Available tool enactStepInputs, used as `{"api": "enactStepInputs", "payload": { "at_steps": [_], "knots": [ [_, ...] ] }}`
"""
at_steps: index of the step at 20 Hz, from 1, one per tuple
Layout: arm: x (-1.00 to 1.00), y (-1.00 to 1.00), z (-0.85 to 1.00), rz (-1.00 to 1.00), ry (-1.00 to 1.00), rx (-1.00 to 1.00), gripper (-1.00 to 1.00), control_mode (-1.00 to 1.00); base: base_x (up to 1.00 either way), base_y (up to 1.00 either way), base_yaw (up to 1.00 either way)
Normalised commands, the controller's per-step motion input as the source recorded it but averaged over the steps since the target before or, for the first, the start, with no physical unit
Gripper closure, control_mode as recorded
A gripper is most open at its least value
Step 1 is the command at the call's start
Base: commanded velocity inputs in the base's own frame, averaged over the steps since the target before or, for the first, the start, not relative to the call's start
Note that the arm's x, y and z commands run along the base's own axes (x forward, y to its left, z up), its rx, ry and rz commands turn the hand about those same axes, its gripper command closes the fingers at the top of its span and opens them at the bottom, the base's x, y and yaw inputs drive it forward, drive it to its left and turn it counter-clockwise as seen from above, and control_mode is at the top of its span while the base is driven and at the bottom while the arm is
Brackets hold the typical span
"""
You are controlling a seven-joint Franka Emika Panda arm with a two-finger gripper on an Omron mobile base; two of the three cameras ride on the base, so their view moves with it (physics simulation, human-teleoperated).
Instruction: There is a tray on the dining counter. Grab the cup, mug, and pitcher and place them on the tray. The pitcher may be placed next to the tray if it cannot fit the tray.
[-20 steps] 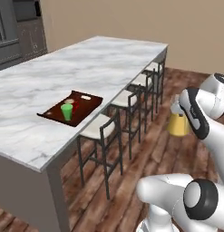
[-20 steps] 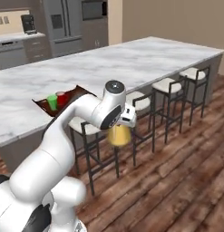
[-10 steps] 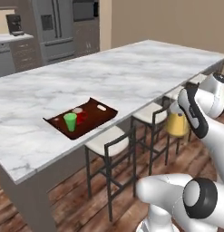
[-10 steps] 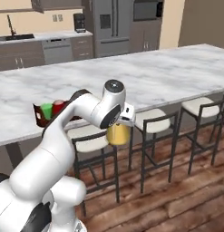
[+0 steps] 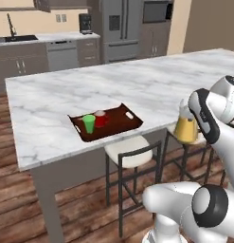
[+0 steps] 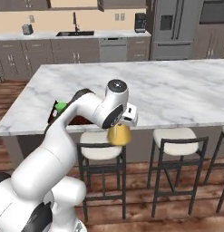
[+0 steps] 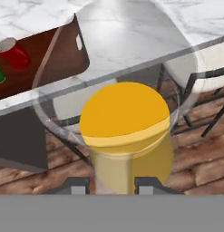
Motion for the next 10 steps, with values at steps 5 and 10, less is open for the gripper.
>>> {"api": "enactStepInputs", "payload": {
  "at_steps": [5, 10],
  "knots": [
    [0.00, 0.00, 0.00, 0.00, 0.00, 0.00, 1.00, 1.00, 0.05, -0.17, 0.53],
    [0.00, 0.00, 0.00, 0.00, 0.00, 0.00, 1.00, 1.00, 0.09, -0.48, 0.40]
  ]
}}
